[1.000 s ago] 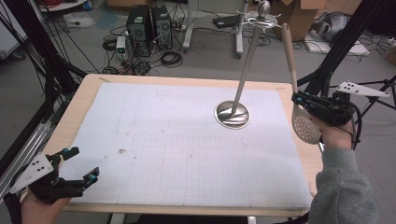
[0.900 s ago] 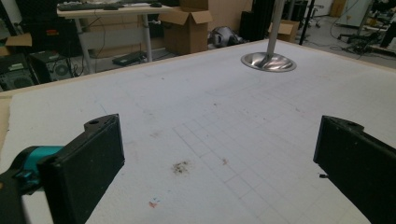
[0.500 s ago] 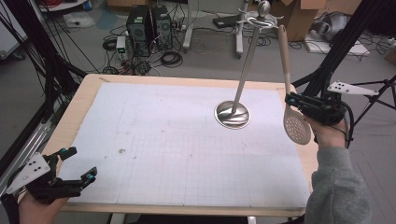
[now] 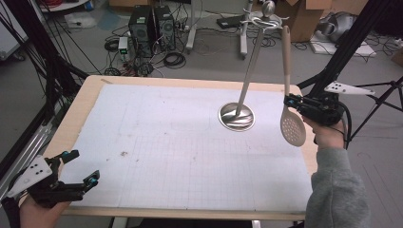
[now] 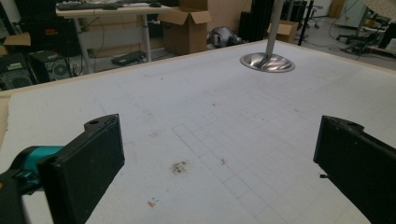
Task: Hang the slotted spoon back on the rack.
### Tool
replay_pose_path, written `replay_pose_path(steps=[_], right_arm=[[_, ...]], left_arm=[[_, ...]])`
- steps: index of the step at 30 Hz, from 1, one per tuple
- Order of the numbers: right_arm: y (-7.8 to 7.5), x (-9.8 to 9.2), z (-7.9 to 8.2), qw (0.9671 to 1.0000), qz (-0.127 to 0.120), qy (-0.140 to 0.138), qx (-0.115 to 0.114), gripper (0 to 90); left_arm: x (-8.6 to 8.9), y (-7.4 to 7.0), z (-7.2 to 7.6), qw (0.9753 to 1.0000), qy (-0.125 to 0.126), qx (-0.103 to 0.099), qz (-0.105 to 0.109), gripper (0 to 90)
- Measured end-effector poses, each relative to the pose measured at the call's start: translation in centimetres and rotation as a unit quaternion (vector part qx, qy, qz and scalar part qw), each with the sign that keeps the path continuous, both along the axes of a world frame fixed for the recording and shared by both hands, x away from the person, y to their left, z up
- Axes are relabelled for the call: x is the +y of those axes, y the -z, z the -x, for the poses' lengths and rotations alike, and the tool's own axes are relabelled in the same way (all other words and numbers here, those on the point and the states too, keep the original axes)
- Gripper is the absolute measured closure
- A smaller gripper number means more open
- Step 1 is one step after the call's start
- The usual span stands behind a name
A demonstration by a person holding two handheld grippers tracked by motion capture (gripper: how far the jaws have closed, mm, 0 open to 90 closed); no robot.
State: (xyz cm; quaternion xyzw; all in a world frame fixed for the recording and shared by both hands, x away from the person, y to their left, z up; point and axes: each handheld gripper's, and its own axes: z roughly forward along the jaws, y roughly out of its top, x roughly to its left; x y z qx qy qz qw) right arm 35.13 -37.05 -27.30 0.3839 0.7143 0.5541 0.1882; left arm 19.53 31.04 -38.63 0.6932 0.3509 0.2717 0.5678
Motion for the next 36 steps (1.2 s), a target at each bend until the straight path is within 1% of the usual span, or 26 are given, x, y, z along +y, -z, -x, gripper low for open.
replay_pose_path(steps=[11,22,29,31,32,36], right_arm=[[0.3,1.2,-0.9,0.9999,0.011,0.002,0.013,78.3],[0.6,2.3,-2.0,0.9997,0.017,0.003,0.018,78.3],[0.8,3.1,-2.5,0.9995,0.018,0.01,0.025,78.2],[0.8,3.4,-2.7,0.9994,0.024,0.014,0.021,78.2],[0.8,3.5,-2.7,0.9993,0.024,0.016,0.024,78.2],[0.9,3.8,-3.0,0.999,0.03,0.024,0.021,78.1]], left_arm=[[0.2,-0.1,0.2,1.0,-0.002,-0.003,0.002,2.1],[0.4,-0.3,0.5,1.0,-0.005,-0.005,0.003,2.1],[0.6,-0.3,0.7,0.9999,-0.007,-0.005,0.006,2.1],[0.7,-0.3,0.8,0.9999,-0.008,-0.007,0.006,2.1],[0.7,-0.3,0.9,0.9999,-0.009,-0.006,0.006,2.1],[0.9,-0.3,1.0,0.9999,-0.012,-0.006,0.006,2.1]])
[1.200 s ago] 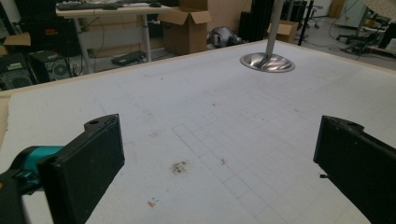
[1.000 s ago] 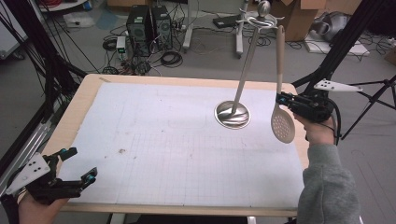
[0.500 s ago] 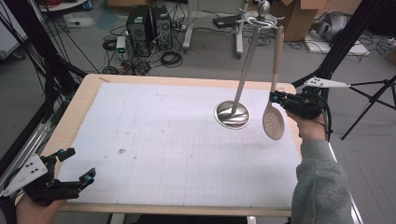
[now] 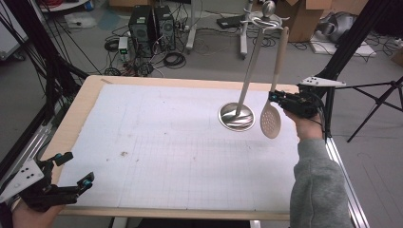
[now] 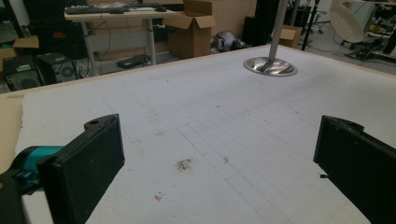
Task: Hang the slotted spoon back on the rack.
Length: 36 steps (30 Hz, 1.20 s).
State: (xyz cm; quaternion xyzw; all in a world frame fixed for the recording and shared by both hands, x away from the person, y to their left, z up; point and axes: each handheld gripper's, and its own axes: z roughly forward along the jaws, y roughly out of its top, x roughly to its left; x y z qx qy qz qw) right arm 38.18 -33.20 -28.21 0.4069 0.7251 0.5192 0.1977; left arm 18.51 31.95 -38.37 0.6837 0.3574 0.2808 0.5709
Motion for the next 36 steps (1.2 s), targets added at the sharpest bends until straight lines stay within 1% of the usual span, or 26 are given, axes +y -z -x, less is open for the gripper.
replay_pose_path(steps=[6,8,9,10,11,15,17,19,21,23,27,29,32,34,36], right_arm=[[0.2,0.3,-0.2,1.0,0.001,0.006,-0.006,77.2],[0.2,0.2,-0.2,1.0,-0.003,0.007,-0.002,76.0],[0.3,0.2,-0.2,0.9999,-0.011,0.005,0.002,73.1],[0.3,0.2,-0.2,0.9999,-0.014,0.003,0.006,72.0],[0.3,0.2,-0.2,0.9999,-0.008,0.005,0.004,69.8],[0.4,0.0,0.1,0.9999,-0.002,0.014,-0.009,62.8],[0.5,-0.2,0.3,0.9998,-0.007,0.016,-0.011,58.9],[0.6,-0.3,0.5,0.9996,-0.008,0.02,-0.018,54.1],[0.6,-0.3,0.8,0.9996,0.0,0.02,-0.021,48.7],[0.7,-0.2,1.1,0.9994,0.003,0.016,-0.029,44.6],[0.9,0.1,1.5,0.9991,0.017,0.017,-0.034,34.2],[1.0,0.3,1.8,0.9989,0.02,0.021,-0.036,28.8],[1.3,0.7,2.3,0.999,0.019,0.022,-0.035,18.2],[1.5,0.8,2.6,0.999,0.018,0.019,-0.036,15.1],[1.7,1.0,2.8,0.999,0.02,0.013,-0.038,14.1]], left_arm=[[0.1,0.0,0.2,1.0,-0.002,0.0,-0.001,2.1],[0.1,0.0,0.2,1.0,-0.002,0.0,-0.001,2.1],[0.1,0.0,0.2,1.0,-0.002,0.001,-0.003,2.0],[0.1,0.1,0.2,1.0,-0.003,0.001,-0.002,2.1],[0.0,0.1,0.2,1.0,-0.002,0.0,-0.003,2.1],[-0.2,0.2,0.2,1.0,0.006,-0.002,-0.006,2.1],[-0.2,0.2,0.1,1.0,0.007,0.0,-0.006,2.1],[-0.2,0.4,0.0,0.9999,0.007,0.004,-0.006,2.1],[-0.2,0.4,-0.1,0.9999,0.007,0.006,-0.006,2.1],[-0.2,0.4,-0.1,0.9999,0.006,0.007,-0.005,2.1],[-0.4,0.5,-0.4,0.9999,0.007,0.007,-0.005,2.1],[-0.5,0.5,-0.6,0.9999,0.009,0.008,-0.002,2.1],[-0.6,0.6,-0.9,0.9999,0.007,0.008,-0.002,2.1],[-0.6,0.7,-1.0,0.9999,0.007,0.009,-0.001,2.1],[-0.6,0.7,-1.2,0.9999,0.007,0.009,-0.001,2.1]])
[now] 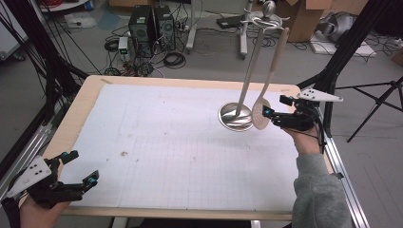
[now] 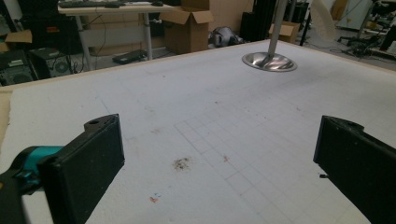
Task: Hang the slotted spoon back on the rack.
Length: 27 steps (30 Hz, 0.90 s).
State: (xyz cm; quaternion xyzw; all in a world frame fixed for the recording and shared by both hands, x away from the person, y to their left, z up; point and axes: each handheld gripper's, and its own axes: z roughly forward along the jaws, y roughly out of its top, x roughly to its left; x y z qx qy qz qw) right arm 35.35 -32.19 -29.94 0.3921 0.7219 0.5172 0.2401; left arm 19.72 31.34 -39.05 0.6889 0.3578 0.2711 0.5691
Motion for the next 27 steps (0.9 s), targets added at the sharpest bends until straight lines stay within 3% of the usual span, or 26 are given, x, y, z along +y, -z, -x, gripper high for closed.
replay_pose_path(steps=[3,16,22,27], right_arm=[[0.4,0.3,0.2,1.0,-0.001,-0.004,0.009,12.4],[2.3,0.5,2.6,1.0,0.007,-0.004,0.0,12.3],[3.2,0.1,3.9,0.9998,-0.014,-0.001,-0.012,12.3],[4.1,-0.2,4.7,0.9999,0.001,0.003,-0.011,12.3]], left_arm=[[0.0,0.0,-0.3,1.0,-0.002,-0.001,0.0,2.1],[-0.5,0.2,-1.6,0.9999,-0.007,-0.005,0.009,2.1],[-0.5,0.2,-2.1,0.9999,-0.008,-0.008,0.013,2.1],[-0.5,0.3,-2.4,0.9998,-0.012,-0.006,0.018,2.1]])
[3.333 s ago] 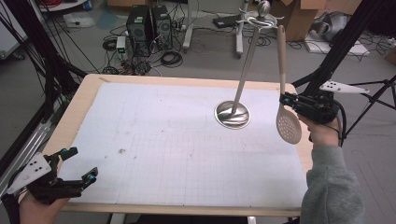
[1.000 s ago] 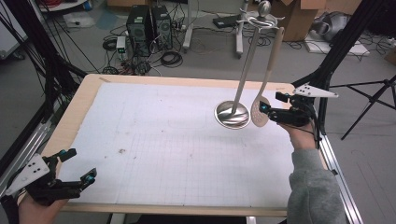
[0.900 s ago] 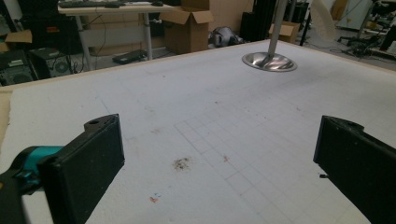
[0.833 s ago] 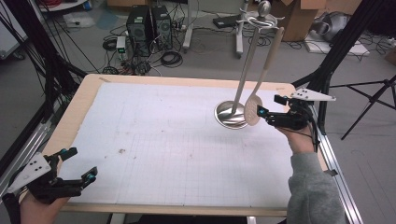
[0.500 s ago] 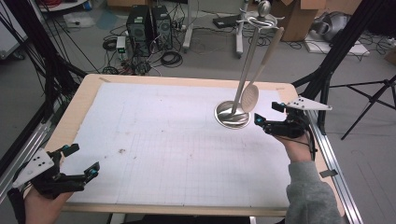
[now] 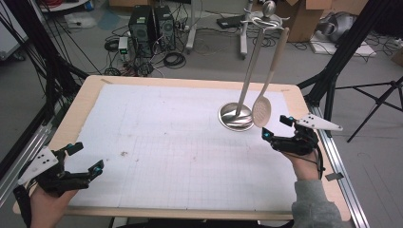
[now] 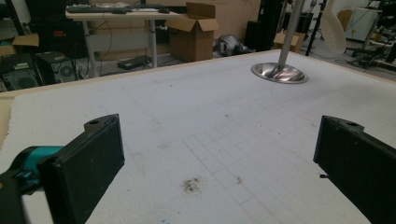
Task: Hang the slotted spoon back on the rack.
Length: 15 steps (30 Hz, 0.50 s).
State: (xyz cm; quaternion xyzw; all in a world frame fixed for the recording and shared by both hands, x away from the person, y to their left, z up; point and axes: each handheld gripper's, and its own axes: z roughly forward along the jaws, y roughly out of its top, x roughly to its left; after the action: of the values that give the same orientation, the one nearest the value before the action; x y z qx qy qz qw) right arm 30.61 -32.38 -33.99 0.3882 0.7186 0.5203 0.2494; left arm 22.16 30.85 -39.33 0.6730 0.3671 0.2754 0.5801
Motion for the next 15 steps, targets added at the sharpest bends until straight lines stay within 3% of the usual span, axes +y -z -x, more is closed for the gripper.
replay_pose_path(steps=[2,15], right_arm=[[0.3,0.0,0.3,1.0,0.01,0.0,0.0,12.3],[1.6,0.8,2.4,0.9999,0.008,-0.001,-0.008,11.2]], left_arm=[[0.0,0.0,-0.1,1.0,-0.001,-0.001,0.0,2.1],[0.0,0.0,-0.6,1.0,-0.005,-0.004,0.004,2.1]])
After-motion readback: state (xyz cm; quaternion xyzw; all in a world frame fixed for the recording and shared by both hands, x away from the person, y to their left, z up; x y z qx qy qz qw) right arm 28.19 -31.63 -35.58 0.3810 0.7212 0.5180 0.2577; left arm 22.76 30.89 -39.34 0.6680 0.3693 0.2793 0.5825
